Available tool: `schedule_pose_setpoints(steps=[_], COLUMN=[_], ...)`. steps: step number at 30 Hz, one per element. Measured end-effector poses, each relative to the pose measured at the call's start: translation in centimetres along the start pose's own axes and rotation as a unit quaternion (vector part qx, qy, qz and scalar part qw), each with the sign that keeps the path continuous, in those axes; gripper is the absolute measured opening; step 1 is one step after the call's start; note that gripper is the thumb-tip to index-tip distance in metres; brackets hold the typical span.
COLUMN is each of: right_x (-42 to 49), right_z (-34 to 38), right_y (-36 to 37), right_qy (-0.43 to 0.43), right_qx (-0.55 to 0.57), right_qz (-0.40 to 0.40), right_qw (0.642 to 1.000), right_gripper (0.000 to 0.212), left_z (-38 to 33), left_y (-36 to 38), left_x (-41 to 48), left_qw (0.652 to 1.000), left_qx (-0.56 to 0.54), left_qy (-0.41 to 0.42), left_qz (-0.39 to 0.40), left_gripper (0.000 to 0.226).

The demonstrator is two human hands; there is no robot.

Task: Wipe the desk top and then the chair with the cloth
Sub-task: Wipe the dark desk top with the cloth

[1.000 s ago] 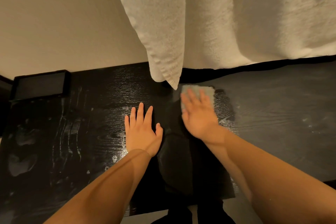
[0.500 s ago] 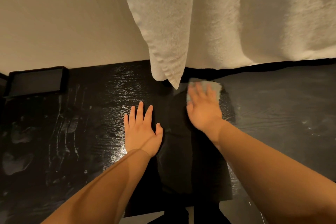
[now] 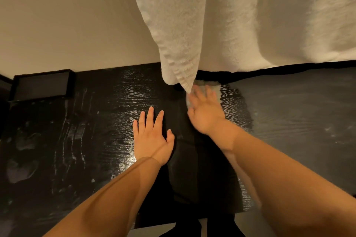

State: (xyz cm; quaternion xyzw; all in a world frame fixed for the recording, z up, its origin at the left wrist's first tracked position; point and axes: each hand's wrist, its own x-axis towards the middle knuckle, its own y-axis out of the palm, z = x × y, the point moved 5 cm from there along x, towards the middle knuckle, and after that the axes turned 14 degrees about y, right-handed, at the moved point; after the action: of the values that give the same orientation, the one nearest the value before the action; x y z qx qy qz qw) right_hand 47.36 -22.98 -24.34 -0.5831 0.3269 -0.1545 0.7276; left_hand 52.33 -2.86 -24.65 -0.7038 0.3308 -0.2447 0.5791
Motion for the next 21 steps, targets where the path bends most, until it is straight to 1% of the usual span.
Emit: schedule_pose_setpoints(steps=[3,5,7,9,11,13,16,19,21], right_x=[-4.6,-4.2,-1.8,1.0,2.3,1.4,-3.1,-7.3,-7.0], right_z=[2.0,1.4,0.2,-1.4,-2.7,-3.3,-3.6,-5.1,-6.4], right_y=[1.2,1.2,0.6,-0.8,-1.6,-1.4,0.1,1.5,1.5], right_qy=[-0.135,-0.176,-0.166,-0.091,-0.005,0.038,0.027,-0.034,-0.069], right_qx=[0.000,-0.008,-0.031,-0.043,-0.025,0.001,0.019,0.006,-0.012], right_qz=[0.009,0.031,0.016,0.003,-0.009,-0.011,-0.023,-0.006,0.011], right_qw=[0.991,0.984,0.986,0.995,1.000,0.999,0.999,0.999,0.998], right_gripper=[0.070,0.067,0.070,0.073,0.068,0.065,0.068,0.064,0.064], left_z=[0.0,0.0,-0.1,-0.1,-0.1,-0.2,-0.1,-0.1,-0.1], left_y=[0.0,0.0,0.0,-0.1,-0.2,-0.2,-0.1,-0.1,0.0], left_x=[0.0,0.0,0.0,0.0,-0.1,-0.1,0.0,0.0,-0.1], left_qw=[1.000,1.000,1.000,1.000,1.000,1.000,1.000,1.000,1.000], left_qx=[0.003,0.006,0.003,-0.001,0.000,0.001,-0.001,-0.001,0.000], left_qy=[0.000,-0.003,-0.005,-0.008,-0.007,-0.004,-0.004,-0.003,-0.003], left_qz=[0.000,0.001,0.001,0.002,0.004,0.004,0.000,-0.001,0.000], left_gripper=[0.071,0.072,0.071,0.070,0.070,0.070,0.070,0.070,0.070])
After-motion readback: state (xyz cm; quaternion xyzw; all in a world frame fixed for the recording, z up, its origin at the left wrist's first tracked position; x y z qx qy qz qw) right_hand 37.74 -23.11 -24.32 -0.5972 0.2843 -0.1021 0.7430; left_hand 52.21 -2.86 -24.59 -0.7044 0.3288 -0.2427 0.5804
